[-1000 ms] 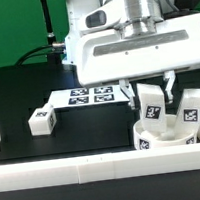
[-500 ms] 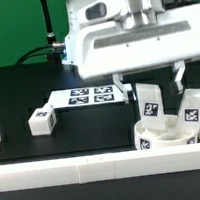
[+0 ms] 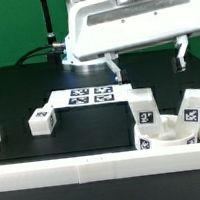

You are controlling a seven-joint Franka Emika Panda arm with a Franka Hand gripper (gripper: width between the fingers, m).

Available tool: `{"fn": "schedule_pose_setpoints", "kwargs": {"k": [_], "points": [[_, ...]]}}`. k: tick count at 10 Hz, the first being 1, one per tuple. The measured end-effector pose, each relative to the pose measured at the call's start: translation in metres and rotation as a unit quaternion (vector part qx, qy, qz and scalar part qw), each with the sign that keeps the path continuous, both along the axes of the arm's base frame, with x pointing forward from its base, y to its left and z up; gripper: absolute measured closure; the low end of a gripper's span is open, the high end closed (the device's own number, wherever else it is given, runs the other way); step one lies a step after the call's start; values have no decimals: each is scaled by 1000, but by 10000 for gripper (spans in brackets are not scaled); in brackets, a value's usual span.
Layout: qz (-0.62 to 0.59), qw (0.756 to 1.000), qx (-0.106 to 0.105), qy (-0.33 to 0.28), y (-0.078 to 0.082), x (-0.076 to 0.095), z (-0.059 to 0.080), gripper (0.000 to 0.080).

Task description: Assemble stool

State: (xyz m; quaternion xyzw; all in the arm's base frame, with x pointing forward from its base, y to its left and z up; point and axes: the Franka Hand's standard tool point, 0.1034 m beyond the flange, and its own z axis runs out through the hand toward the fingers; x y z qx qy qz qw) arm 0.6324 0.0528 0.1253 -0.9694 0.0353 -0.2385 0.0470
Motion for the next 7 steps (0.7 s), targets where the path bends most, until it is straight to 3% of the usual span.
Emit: {"fn": "schedule_pose_setpoints", "kwargs": {"k": [2,4,6,7], "points": [[10,1000,-5,2,1,-1,-3,150],[59,998,-37,3,-6,1,-10,150],[64,997,-35,16,-6,1,-12,150],[66,997,-24,42,-1,-2,-15,150]]}}
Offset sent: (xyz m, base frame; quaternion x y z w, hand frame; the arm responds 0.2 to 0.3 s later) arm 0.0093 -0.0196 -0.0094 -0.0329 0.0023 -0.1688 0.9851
